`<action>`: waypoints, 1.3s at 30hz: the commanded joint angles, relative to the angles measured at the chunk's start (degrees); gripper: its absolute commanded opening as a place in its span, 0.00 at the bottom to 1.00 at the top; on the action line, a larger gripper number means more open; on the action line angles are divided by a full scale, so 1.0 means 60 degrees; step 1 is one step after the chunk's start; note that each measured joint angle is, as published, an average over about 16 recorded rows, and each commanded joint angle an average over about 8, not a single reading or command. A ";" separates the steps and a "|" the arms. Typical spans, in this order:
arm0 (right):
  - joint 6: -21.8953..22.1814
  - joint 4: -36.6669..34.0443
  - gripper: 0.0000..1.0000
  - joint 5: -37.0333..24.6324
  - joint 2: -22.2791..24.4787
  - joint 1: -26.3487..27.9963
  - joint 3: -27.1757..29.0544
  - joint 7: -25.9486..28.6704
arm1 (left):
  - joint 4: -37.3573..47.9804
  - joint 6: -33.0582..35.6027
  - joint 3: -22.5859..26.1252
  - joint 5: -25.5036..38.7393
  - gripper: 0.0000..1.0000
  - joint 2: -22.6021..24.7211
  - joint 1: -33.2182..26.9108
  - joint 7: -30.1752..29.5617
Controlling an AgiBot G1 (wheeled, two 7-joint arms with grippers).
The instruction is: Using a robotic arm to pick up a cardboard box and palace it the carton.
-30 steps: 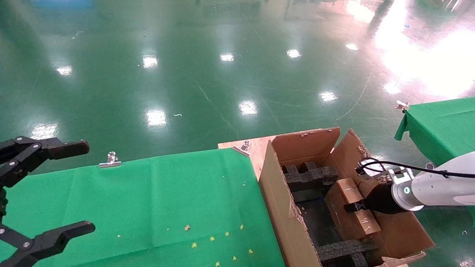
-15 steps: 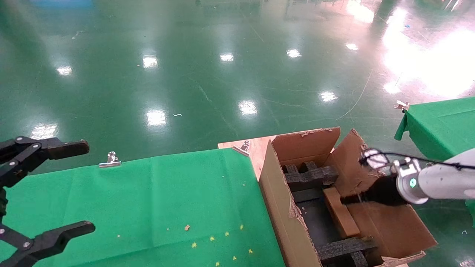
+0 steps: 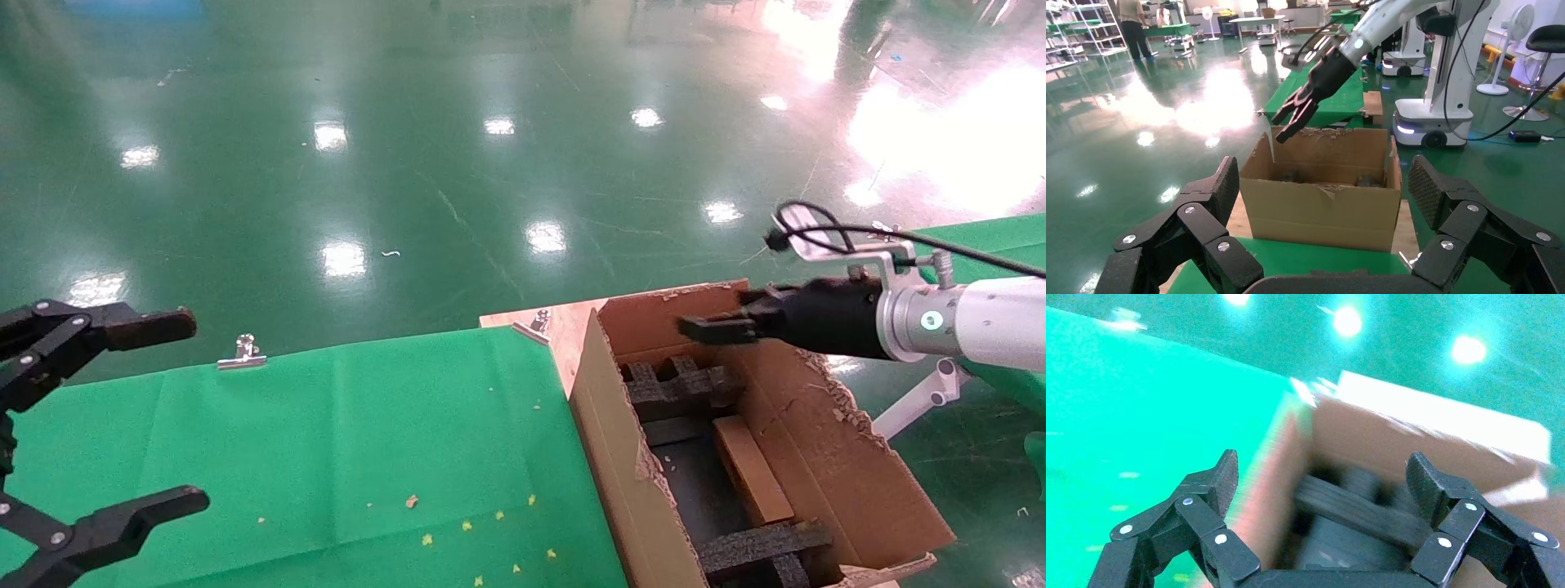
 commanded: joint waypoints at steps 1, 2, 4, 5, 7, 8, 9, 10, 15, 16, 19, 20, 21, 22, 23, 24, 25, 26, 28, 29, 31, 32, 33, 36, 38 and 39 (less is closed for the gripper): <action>-0.0061 0.0736 1.00 0.0484 0.0346 0.0021 0.0304 -0.0518 | 0.0000 0.0000 0.0000 0.0000 1.00 0.0000 0.0000 0.0000; -0.0219 0.0864 1.00 0.0706 0.0410 0.0005 0.0405 -0.0769 | 0.0000 0.0000 0.0000 0.0000 1.00 0.0000 0.0000 0.0000; -0.0544 0.1057 1.00 0.1109 0.0511 -0.0019 0.0586 -0.1248 | 0.0000 -0.0001 0.0000 -0.0001 1.00 0.0000 0.0000 0.0000; -0.0757 0.1131 1.00 0.1347 0.0554 -0.0028 0.0678 -0.1462 | 0.0001 -0.0002 0.0000 -0.0001 1.00 0.0000 0.0000 0.0000; -0.1131 0.1227 1.00 0.1753 0.0622 -0.0042 0.0831 -0.1772 | 0.0001 -0.0003 0.0000 -0.0002 1.00 -0.0001 0.0001 0.0000; -0.1256 0.1258 1.00 0.1889 0.0648 -0.0046 0.0880 -0.1851 | 0.0002 -0.0003 -0.0001 -0.0002 1.00 -0.0001 0.0001 0.0001; -0.1326 0.1286 1.00 0.1967 0.0667 -0.0045 0.0912 -0.1892 | 0.0002 -0.0004 -0.0001 -0.0002 1.00 -0.0002 0.0002 0.0001; -0.1407 0.1310 1.00 0.2056 0.0687 -0.0046 0.0947 -0.1942 | 0.0002 -0.0005 -0.0001 -0.0003 1.00 -0.0002 0.0002 0.0001; -0.1410 0.1233 1.00 0.2030 0.0659 -0.0069 0.0939 -0.1878 | 0.0002 -0.0004 -0.0001 -0.0003 1.00 -0.0002 0.0002 0.0001; -0.1390 0.1219 1.00 0.1996 0.0645 -0.0081 0.0944 -0.1865 | 0.0002 -0.0004 -0.0001 -0.0003 1.00 -0.0002 0.0002 0.0001; -0.1447 0.1182 1.00 0.1933 0.0572 -0.0210 0.1130 -0.1906 | 0.0002 -0.0003 -0.0001 -0.0003 1.00 -0.0002 0.0002 0.0001; -0.1503 0.1171 1.00 0.1924 0.0537 -0.0283 0.1249 -0.1945 | 0.0003 -0.0003 0.0000 -0.0003 1.00 -0.0002 0.0002 0.0001; -0.1612 0.1181 1.00 0.1960 0.0509 -0.0369 0.1413 -0.2013 | 0.0003 -0.0003 -0.0001 -0.0004 1.00 -0.0002 0.0002 0.0001; -0.1704 0.1171 1.00 0.1963 0.0467 -0.0468 0.1581 -0.2074 | 0.0003 -0.0003 0.0000 -0.0004 1.00 -0.0002 0.0002 0.0001; -0.1805 0.1161 1.00 0.1967 0.0420 -0.0578 0.1767 -0.2142 | 0.0003 -0.0003 0.0000 -0.0004 1.00 -0.0002 0.0002 0.0001; -0.1915 0.1149 1.00 0.1971 0.0370 -0.0697 0.1969 -0.2215 | 0.0003 -0.0003 0.0000 -0.0004 1.00 -0.0002 0.0002 0.0001; -0.2025 0.1137 1.00 0.1975 0.0319 -0.0815 0.2171 -0.2288 | 0.0003 -0.0003 0.0000 -0.0004 1.00 -0.0002 0.0002 0.0001; -0.2134 0.1126 1.00 0.1979 0.0269 -0.0933 0.2371 -0.2361 | 0.0003 -0.0003 0.0000 -0.0004 1.00 -0.0002 0.0002 0.0001; -0.2337 0.1104 1.00 0.1987 0.0176 -0.1153 0.2744 -0.2497 | 0.0004 -0.0003 0.0000 -0.0004 1.00 -0.0002 0.0002 0.0001; -0.2438 0.1094 1.00 0.1991 0.0129 -0.1262 0.2931 -0.2565 | 0.0004 -0.0003 0.0000 -0.0004 1.00 -0.0002 0.0001 0.0001; -0.2641 0.1072 1.00 0.1998 0.0036 -0.1482 0.3303 -0.2700 | 0.0004 -0.0003 0.0000 -0.0004 1.00 -0.0002 0.0001 0.0001; -0.2742 0.1061 1.00 0.2002 -0.0011 -0.1591 0.3490 -0.2768 | 0.0004 -0.0003 0.0000 -0.0004 1.00 -0.0002 0.0001 0.0002; -0.2839 0.1051 1.00 0.2006 -0.0056 -0.1696 0.3668 -0.2833 | 0.0004 -0.0003 0.0000 -0.0004 1.00 -0.0002 0.0001 0.0002; -0.3137 0.1020 1.00 0.2017 -0.0193 -0.2019 0.4216 -0.3032 | 0.0004 -0.0003 0.0001 -0.0004 1.00 -0.0002 0.0001 0.0002; -0.3340 0.0998 1.00 0.2024 -0.0286 -0.2238 0.4589 -0.3167 | 0.0004 -0.0003 0.0001 -0.0004 1.00 -0.0002 0.0001 0.0002; -0.3441 0.0987 1.00 0.2028 -0.0333 -0.2348 0.4775 -0.3235 | 0.0004 -0.0003 0.0001 -0.0004 1.00 -0.0002 0.0001 0.0002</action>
